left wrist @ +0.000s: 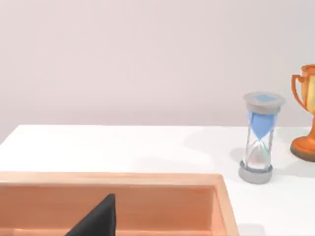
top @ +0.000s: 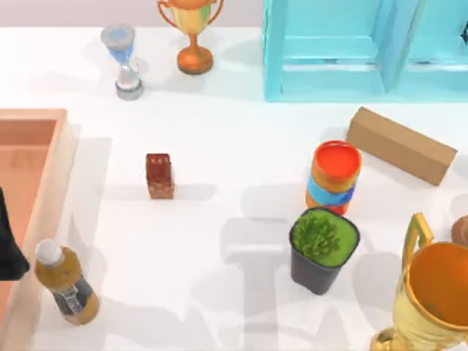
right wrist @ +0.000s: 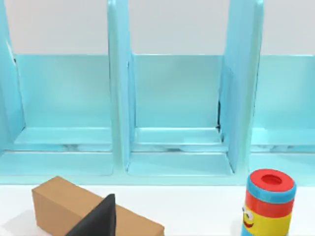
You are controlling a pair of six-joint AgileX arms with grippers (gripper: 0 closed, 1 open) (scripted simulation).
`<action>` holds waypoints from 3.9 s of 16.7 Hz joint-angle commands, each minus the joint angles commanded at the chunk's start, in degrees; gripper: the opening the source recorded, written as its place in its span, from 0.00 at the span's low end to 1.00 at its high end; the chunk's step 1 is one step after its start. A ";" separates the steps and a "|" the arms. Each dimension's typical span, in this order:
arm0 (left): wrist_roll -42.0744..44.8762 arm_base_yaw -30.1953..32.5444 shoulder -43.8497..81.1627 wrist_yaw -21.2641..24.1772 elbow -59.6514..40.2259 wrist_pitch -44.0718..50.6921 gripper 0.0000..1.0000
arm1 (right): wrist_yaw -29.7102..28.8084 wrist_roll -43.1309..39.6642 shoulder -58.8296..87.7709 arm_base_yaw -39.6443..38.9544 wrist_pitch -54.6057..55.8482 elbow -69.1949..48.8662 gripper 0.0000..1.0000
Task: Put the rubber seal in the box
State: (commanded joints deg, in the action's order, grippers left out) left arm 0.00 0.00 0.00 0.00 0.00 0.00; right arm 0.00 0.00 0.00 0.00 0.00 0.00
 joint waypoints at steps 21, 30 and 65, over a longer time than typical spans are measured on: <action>-16.04 17.09 90.82 -0.20 -79.25 55.85 1.00 | 0.00 0.00 0.00 0.00 0.00 0.00 1.00; -22.22 23.84 123.17 0.13 -110.23 75.93 1.00 | 0.00 0.00 0.00 0.00 0.00 0.00 1.00; -22.39 24.11 129.14 0.20 -95.73 56.58 0.02 | 0.00 0.00 0.00 0.00 0.00 0.00 1.00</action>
State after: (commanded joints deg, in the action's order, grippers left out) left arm -22.39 24.11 129.14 0.20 -95.73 56.58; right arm 0.00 0.00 0.00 0.00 0.00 0.00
